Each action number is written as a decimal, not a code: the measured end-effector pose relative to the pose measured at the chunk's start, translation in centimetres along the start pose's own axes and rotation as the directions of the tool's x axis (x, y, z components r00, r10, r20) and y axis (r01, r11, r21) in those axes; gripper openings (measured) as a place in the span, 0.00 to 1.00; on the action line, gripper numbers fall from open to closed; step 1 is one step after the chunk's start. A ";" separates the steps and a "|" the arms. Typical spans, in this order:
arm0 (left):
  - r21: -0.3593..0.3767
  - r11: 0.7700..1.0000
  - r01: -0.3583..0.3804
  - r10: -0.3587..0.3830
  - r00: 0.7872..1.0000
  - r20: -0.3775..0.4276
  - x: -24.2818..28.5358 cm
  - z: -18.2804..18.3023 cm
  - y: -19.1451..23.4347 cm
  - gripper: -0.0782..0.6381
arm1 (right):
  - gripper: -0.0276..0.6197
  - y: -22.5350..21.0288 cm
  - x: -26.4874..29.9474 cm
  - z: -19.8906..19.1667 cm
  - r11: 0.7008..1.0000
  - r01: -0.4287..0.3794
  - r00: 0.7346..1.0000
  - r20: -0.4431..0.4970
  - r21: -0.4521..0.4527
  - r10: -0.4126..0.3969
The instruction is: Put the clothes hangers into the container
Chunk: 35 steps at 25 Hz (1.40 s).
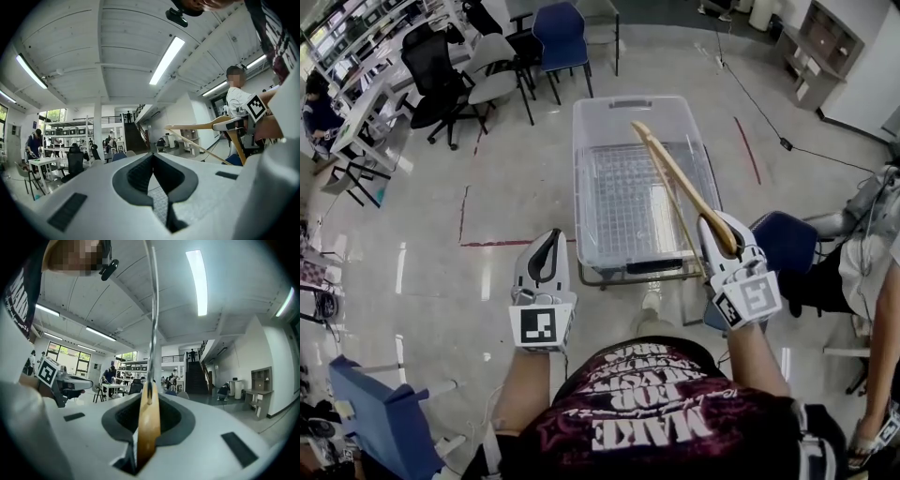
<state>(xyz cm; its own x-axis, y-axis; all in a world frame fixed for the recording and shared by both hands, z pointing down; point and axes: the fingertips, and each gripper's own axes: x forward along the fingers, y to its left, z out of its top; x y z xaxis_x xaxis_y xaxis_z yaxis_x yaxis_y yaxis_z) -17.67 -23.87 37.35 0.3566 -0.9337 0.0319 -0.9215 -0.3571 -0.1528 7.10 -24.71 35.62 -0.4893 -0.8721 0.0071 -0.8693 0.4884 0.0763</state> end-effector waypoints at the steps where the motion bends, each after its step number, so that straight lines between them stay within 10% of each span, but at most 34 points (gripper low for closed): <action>1: 0.001 1.000 0.002 -0.002 1.000 0.000 1.1 0.0 0.0 0.12 | 0.14 -0.7 0.8 -0.1 1.000 -0.002 1.000 -0.001 0.001 0.002; 25: -0.004 0.995 -0.095 0.095 0.995 -0.042 14.8 0.1 -1.4 0.12 | 0.14 -12.9 12.2 -5.9 0.984 -0.130 0.989 -0.061 0.119 0.138; 35: 0.024 0.988 -0.151 0.152 0.984 -0.088 16.1 -0.1 -0.7 0.12 | 0.14 -13.6 16.9 -13.9 0.956 -0.171 0.958 -0.186 0.238 0.218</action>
<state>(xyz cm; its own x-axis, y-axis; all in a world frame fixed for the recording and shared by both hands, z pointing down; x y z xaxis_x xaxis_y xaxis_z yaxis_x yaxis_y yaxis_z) -11.28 -38.65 38.03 0.1973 -0.9758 0.0946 -0.9607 -0.2117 -0.1798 11.67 -46.53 48.54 -0.6451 -0.7349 0.2093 -0.7641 0.6234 -0.1660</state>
